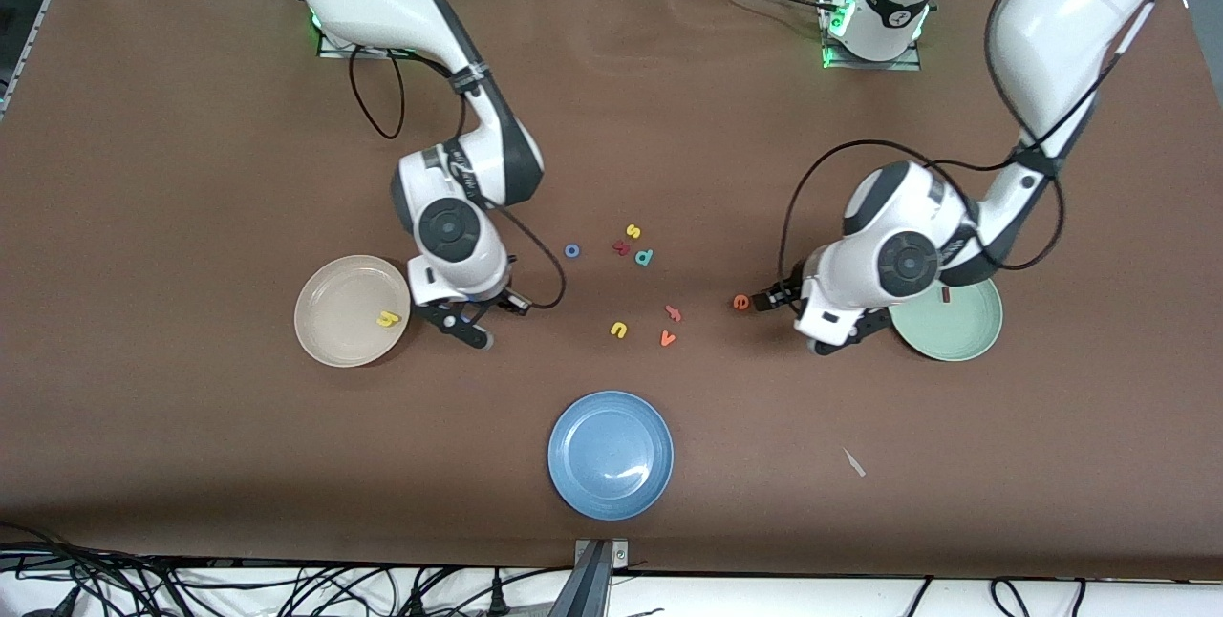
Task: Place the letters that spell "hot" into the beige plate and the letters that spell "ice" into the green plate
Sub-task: 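Drop the orange letter on the white plate while the left gripper grasps orange e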
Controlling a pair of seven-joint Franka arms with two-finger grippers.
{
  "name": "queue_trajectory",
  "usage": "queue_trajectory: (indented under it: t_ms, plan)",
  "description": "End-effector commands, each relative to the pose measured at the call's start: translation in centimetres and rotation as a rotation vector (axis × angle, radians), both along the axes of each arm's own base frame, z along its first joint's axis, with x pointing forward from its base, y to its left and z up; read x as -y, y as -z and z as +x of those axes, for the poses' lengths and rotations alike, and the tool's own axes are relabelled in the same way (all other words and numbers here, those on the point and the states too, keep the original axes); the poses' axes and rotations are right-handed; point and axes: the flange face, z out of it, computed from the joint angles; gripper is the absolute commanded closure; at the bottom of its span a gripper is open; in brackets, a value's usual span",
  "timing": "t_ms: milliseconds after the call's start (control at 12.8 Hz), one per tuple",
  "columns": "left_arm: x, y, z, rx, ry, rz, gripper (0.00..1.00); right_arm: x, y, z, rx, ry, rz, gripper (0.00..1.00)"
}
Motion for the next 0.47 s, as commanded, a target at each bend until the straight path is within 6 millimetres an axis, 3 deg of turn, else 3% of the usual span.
queue_trajectory:
  t_ms: [0,156,390]
  plan:
    - [2.5,3.0,0.8,-0.004,-0.027,0.025,0.06,6.8,-2.2,1.8,-0.083,-0.099,0.032,0.91]
    - [3.8,4.8,0.6,-0.006,-0.039,0.069,0.14,11.7,-3.5,3.2,-0.106,-0.174,0.054,0.90]
    - [4.2,5.7,0.5,0.005,-0.045,0.074,0.25,15.8,-3.6,3.9,-0.122,-0.243,0.075,0.89]
